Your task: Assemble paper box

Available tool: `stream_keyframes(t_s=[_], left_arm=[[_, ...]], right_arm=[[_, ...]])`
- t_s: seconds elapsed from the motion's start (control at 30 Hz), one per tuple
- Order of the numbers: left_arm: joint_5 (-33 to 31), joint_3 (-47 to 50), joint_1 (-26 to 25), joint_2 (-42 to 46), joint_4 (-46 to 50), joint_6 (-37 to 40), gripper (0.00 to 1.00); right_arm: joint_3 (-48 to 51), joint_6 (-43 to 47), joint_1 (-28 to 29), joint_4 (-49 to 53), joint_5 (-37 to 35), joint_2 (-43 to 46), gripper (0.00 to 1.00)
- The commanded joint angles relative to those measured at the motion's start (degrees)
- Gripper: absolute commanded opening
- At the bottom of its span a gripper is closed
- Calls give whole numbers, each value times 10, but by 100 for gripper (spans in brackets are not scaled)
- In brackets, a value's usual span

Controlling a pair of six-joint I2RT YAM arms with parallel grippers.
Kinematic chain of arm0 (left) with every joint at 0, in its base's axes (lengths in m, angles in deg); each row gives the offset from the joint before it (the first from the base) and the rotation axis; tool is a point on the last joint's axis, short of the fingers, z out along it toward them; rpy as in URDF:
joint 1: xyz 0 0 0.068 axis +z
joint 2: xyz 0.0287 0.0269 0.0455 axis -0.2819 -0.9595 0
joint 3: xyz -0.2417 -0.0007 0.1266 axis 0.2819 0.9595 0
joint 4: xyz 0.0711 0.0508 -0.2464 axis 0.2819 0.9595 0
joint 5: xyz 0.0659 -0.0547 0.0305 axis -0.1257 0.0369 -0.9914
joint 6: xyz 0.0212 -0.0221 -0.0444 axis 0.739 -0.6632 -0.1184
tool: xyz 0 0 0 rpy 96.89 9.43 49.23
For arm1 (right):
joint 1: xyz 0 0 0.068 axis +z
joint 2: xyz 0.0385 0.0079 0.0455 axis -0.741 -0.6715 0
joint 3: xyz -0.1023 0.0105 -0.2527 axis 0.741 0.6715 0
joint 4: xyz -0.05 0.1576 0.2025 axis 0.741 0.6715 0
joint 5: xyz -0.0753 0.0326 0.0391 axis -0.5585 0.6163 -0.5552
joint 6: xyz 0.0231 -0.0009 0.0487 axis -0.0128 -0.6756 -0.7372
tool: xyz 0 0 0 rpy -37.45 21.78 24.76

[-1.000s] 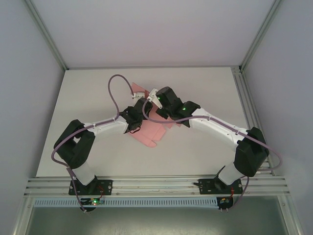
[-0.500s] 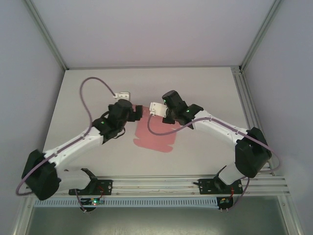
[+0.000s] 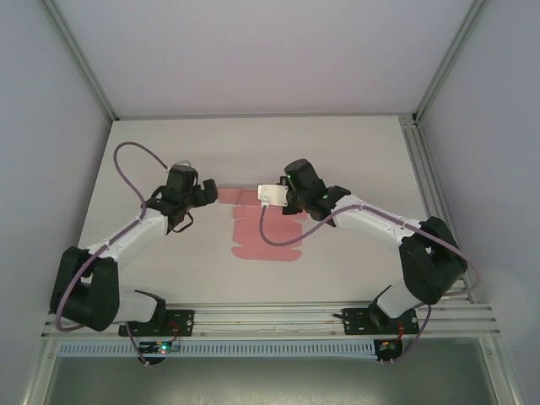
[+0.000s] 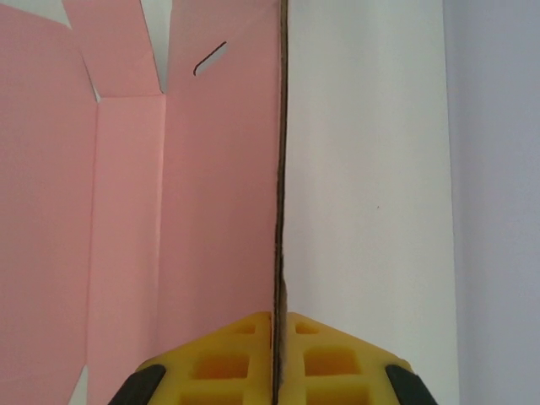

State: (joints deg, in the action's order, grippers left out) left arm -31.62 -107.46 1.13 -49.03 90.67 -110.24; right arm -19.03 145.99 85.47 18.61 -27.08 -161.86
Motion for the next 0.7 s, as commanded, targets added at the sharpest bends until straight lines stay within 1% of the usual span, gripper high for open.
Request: stream_keyframes(t_s=[0.0,0.07,0.17,0.2,0.23,0.33,0.4,0.43,0.5,0.53,0.57,0.6,0.63,0.67], left_arm=[[94,-13,8,-25,-91,43,100],[184,12,7,-26,-151,79,100],[298,58,8,-21,-243,147,100],[314,66,7,-20,-258,162,100],[317,64,7,-22,-252,171,100],[330,37,8,-33,-201,201,99],[350,20,7,-47,-181,218,92],[351,12,7,-55,-173,218,86],[353,-2,8,-66,-157,219,69],[352,-6,8,-70,-153,219,63],[356,-8,7,-73,-151,222,59],[358,-8,7,-74,-153,224,57],[361,-6,7,-75,-153,226,51],[365,-6,7,-76,-151,228,48]], right_arm=[[-16,6,-13,29,35,-16,0],[-24,8,-18,40,40,-21,0],[-39,14,-24,68,53,-28,0],[-43,14,-25,73,56,-30,0],[-46,15,-26,77,57,-33,0],[-52,17,-29,82,58,-36,0],[-57,16,-30,85,63,-38,0],[-58,15,-31,87,65,-38,0],[-62,15,-31,91,67,-38,0],[-63,15,-31,92,66,-39,0],[-63,15,-31,93,65,-38,0],[-64,15,-32,95,65,-36,0],[-64,15,-34,95,65,-35,0],[-65,14,-34,96,65,-35,0]])
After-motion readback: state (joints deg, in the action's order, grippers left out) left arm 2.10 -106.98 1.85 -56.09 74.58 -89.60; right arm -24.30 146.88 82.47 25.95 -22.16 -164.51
